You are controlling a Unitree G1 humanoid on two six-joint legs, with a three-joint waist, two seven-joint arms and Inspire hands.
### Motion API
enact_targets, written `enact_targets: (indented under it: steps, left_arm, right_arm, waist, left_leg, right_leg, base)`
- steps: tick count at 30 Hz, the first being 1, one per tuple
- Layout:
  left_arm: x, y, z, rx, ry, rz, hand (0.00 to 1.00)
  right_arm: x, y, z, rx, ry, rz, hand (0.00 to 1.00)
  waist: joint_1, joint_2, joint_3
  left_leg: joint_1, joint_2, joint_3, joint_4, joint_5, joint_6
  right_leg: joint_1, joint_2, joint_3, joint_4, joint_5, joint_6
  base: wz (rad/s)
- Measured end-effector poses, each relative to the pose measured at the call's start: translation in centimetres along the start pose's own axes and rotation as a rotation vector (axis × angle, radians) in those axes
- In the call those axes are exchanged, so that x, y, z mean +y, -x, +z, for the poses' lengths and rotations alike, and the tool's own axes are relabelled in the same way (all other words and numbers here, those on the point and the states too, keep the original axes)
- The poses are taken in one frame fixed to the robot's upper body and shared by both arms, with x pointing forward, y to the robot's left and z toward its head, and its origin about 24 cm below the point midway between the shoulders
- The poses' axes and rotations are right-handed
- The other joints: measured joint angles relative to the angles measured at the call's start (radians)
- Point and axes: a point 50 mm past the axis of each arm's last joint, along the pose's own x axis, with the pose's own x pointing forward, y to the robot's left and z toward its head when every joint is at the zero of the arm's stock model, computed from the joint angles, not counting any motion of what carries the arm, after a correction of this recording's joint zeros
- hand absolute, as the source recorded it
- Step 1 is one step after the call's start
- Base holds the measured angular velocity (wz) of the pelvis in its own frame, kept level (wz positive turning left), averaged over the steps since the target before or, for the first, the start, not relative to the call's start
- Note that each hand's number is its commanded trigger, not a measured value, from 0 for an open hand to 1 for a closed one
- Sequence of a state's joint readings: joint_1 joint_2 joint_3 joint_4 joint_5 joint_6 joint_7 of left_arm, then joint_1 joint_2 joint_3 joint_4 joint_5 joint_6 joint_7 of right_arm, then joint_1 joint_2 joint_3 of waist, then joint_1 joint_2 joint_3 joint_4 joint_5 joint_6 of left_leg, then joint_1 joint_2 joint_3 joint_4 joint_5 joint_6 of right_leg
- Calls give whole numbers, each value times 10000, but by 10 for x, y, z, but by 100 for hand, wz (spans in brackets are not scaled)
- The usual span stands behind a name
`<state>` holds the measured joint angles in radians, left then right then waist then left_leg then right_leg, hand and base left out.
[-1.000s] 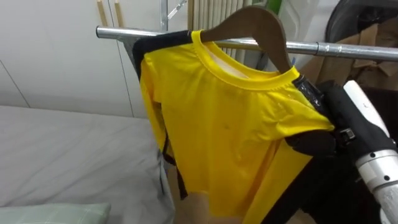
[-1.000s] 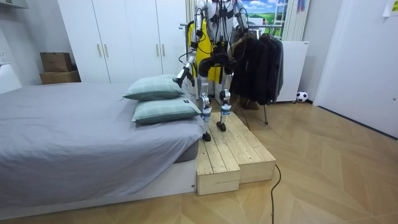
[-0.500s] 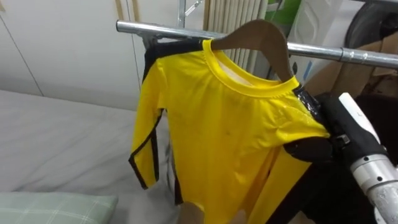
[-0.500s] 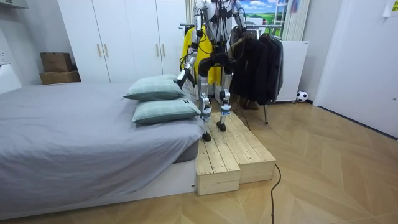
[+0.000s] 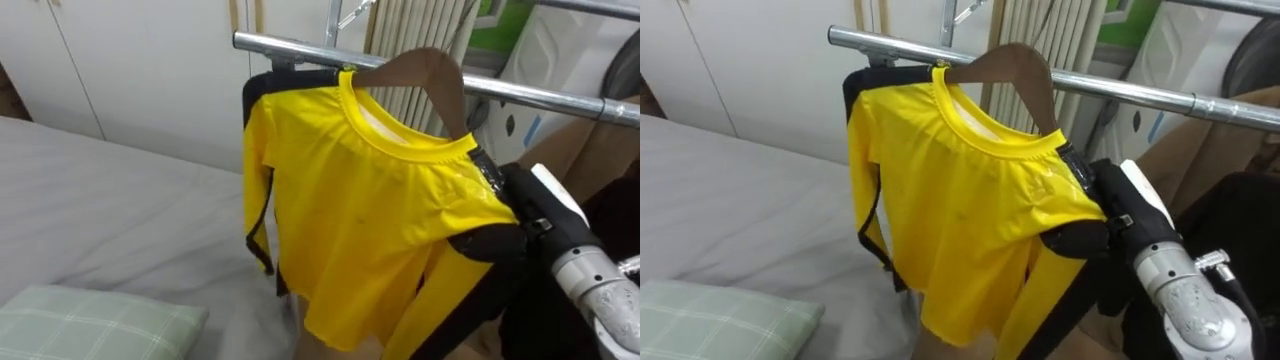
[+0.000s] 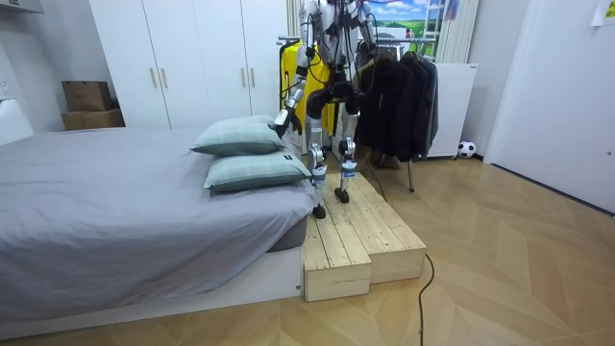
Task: Hang clothes
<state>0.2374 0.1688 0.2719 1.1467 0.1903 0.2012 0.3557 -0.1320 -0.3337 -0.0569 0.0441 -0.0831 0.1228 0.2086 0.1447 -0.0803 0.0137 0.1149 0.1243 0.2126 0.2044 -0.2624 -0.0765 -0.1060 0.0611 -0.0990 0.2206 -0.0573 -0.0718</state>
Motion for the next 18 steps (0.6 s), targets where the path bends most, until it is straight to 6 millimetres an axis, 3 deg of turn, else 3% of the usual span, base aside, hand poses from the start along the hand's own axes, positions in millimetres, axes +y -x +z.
enact_targets:
  steps: [15,18]
  left_arm:
    - [-1,0,4,-231,-153,-145,0]
    - [-1,0,5,-262,-139,-135,0]
  right_arm:
    - [12,-13,-18,738,-992,524,100]
    - [12,-18,-29,1155,-1302,499,100]
  waist:
    - [112,56,15]
    - [143,50,14]
  left_leg:
    - [20,-11,-166,-2,2,1]
    - [99,-24,-249,-3,10,12]
  right_leg:
    - [94,-76,-338,-6,23,-21]
    - [226,-104,-397,-30,17,-12]
  base:
    - [2]
    - [8]
